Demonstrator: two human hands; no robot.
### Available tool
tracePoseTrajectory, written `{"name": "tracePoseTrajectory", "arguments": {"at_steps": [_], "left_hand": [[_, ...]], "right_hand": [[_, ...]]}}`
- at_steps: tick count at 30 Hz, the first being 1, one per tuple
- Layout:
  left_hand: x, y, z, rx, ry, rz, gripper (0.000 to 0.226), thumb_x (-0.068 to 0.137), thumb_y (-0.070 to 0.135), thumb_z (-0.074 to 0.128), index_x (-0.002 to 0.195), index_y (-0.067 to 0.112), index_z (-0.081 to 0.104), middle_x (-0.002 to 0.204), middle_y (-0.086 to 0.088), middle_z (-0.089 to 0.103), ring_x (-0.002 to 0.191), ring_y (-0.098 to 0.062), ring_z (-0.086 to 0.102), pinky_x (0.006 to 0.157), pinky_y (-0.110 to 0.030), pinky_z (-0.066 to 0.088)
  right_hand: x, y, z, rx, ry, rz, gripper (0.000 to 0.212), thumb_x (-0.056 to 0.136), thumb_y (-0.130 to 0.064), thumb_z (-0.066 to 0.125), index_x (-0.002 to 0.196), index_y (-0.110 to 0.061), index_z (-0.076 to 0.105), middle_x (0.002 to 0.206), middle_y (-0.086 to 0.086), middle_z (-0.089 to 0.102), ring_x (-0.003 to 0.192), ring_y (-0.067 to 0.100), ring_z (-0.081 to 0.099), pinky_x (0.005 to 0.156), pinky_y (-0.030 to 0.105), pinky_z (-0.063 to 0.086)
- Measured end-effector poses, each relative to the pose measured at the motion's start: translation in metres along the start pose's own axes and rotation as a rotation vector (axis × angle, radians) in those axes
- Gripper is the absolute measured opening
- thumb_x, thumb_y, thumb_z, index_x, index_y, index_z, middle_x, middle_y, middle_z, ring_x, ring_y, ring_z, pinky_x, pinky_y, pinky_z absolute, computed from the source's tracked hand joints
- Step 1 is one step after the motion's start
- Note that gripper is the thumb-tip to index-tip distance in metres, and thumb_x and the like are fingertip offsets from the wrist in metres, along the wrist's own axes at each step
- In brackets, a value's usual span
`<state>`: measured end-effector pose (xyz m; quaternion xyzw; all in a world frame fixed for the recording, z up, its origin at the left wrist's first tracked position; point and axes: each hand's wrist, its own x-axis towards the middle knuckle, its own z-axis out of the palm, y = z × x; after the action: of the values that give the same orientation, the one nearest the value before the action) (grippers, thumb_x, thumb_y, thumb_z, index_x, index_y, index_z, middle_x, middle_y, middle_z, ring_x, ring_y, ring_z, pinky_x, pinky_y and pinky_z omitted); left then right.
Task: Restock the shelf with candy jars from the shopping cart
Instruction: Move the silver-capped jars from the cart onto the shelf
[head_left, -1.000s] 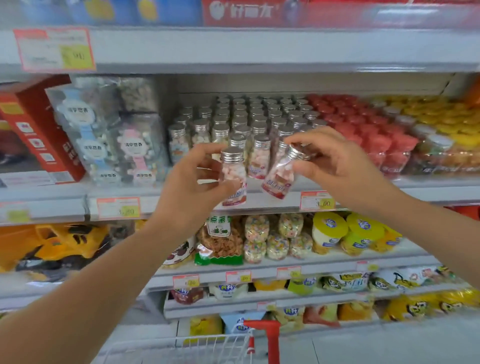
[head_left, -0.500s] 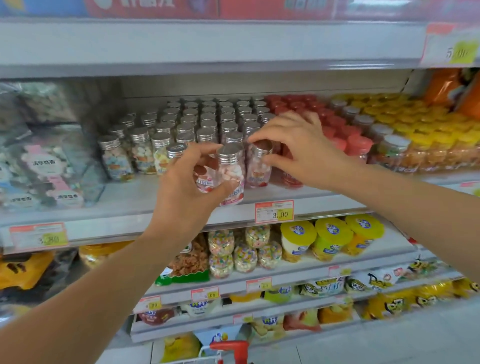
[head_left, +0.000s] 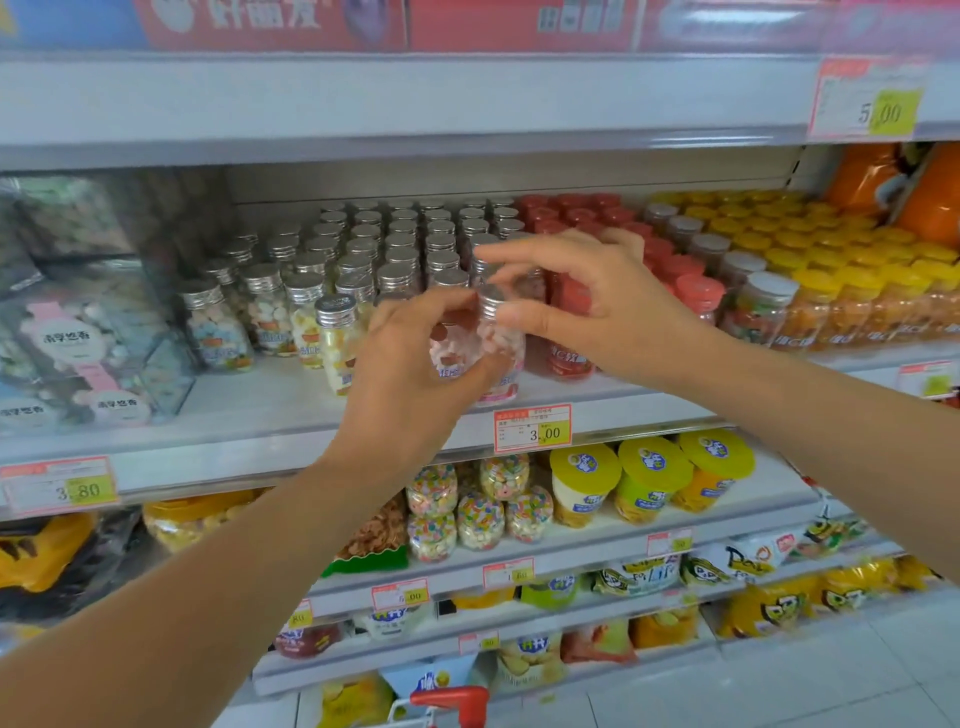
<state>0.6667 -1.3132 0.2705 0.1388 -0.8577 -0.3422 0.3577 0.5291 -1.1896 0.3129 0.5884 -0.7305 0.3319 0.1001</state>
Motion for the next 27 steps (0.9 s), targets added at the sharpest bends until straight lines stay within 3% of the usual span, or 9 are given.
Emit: {"name": "tracePoseTrajectory", "arguments": {"at_steps": [3,7,10,13,16,24,27], "left_hand": [[0.002,0.012,0.01,0.007,0.004,0.023,0.045,0.077,0.037,0.074,0.117,0.025,0.06,0.1,0.012,0.058,0.098,-0.003,0.047,0.081,-0.007,0.036],[0.007,0.016,0.01,0.106,0.019,0.13,0.047,0.083,0.042,0.066,0.126,0.029,0.052,0.11,0.021,0.053,0.115,-0.002,0.038,0.097,-0.022,0.034],[0.015,0.005,0.009,0.451,0.034,0.234,0.055,0.084,0.052,0.041,0.134,0.03,0.049,0.135,0.012,0.049,0.127,-0.018,0.03,0.1,-0.037,0.024],[0.015,-0.004,0.015,0.617,-0.044,0.272,0.061,0.085,0.05,0.033,0.142,0.028,0.044,0.147,0.007,0.044,0.136,-0.027,0.029,0.106,-0.041,0.012],[0.017,-0.009,0.019,0.677,-0.046,0.288,0.057,0.087,0.045,0.037,0.138,0.025,0.048,0.141,0.005,0.051,0.136,-0.028,0.032,0.108,-0.043,0.011],[0.021,-0.014,0.021,0.639,0.01,0.276,0.043,0.087,0.029,0.06,0.129,0.024,0.055,0.126,0.004,0.062,0.129,-0.028,0.04,0.104,-0.042,0.016],[0.023,-0.013,0.023,0.639,0.027,0.27,0.041,0.086,0.027,0.064,0.126,0.024,0.057,0.123,0.004,0.064,0.127,-0.03,0.042,0.102,-0.04,0.017]], "right_hand": [[-0.004,0.001,-0.007,-0.011,0.019,0.0,0.035,0.083,-0.053,0.057,0.114,-0.041,0.064,0.099,-0.034,0.059,0.105,-0.01,0.05,0.101,0.042,0.023],[-0.011,0.011,-0.023,0.049,0.102,0.03,0.029,0.082,-0.056,0.058,0.109,-0.045,0.063,0.093,-0.034,0.061,0.1,-0.006,0.057,0.1,0.056,0.034],[-0.013,0.018,-0.022,-0.001,0.139,0.078,0.023,0.084,-0.048,0.063,0.107,-0.045,0.062,0.098,-0.027,0.063,0.104,0.001,0.053,0.102,0.044,0.024],[-0.01,0.02,-0.017,-0.105,0.141,0.09,0.024,0.087,-0.041,0.065,0.112,-0.04,0.065,0.106,-0.019,0.065,0.107,0.005,0.048,0.087,0.029,0.015],[-0.001,0.023,-0.012,-0.117,0.131,0.113,0.024,0.088,-0.041,0.064,0.112,-0.039,0.065,0.101,-0.02,0.062,0.107,0.003,0.042,0.08,0.025,0.011],[0.016,0.033,-0.002,-0.154,0.08,0.15,0.022,0.089,-0.037,0.064,0.111,-0.036,0.065,0.092,-0.017,0.059,0.107,0.009,0.048,0.092,0.034,0.015],[0.021,0.036,0.004,-0.214,0.088,0.164,0.023,0.088,-0.039,0.065,0.111,-0.038,0.065,0.093,-0.015,0.062,0.107,0.01,0.049,0.09,0.033,0.014]]}}
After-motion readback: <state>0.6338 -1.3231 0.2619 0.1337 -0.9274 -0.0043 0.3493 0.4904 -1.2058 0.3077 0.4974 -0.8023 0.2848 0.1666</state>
